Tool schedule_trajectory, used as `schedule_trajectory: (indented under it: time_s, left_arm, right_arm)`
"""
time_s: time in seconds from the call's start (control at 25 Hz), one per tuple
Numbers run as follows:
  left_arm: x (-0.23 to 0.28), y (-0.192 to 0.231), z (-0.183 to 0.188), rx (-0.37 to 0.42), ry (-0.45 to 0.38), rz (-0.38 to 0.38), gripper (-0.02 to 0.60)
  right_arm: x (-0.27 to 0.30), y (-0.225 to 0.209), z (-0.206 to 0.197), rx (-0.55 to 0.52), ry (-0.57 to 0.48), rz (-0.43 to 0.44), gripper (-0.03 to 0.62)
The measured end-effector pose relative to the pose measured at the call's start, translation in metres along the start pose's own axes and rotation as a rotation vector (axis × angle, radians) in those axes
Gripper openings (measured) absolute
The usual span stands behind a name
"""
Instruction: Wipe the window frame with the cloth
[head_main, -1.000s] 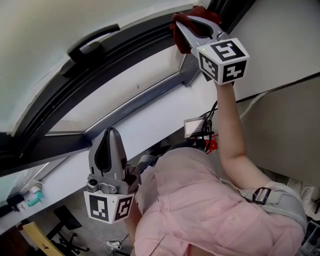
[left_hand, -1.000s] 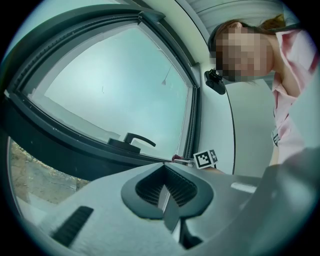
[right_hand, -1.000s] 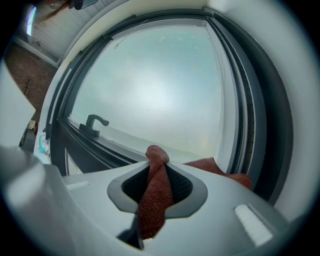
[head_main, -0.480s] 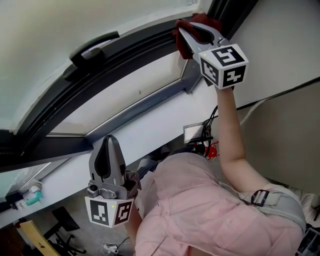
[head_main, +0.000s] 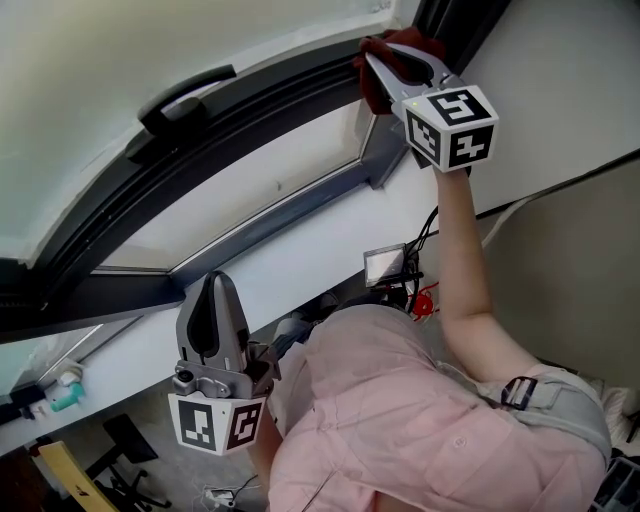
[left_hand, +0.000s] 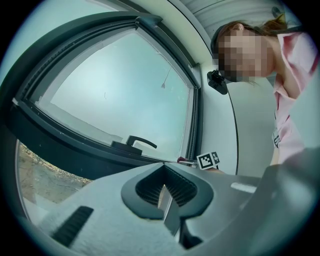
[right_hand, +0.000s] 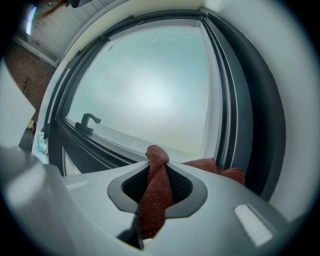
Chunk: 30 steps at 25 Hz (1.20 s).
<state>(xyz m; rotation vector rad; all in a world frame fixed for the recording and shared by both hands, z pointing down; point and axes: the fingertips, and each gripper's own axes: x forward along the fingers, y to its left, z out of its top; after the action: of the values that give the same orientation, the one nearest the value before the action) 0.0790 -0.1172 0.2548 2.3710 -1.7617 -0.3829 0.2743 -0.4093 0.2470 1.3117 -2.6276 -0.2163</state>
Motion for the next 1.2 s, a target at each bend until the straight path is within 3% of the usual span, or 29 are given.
schedule_trajectory:
  time_s: [1.2]
  left_arm:
    - [-0.0087,-0.0002,0.0,-0.011,-0.012,0.003,-0.005]
  right_arm:
    - [-0.0029,-0.0091,-0.0041,0.022,-0.006,-0.056,0.071]
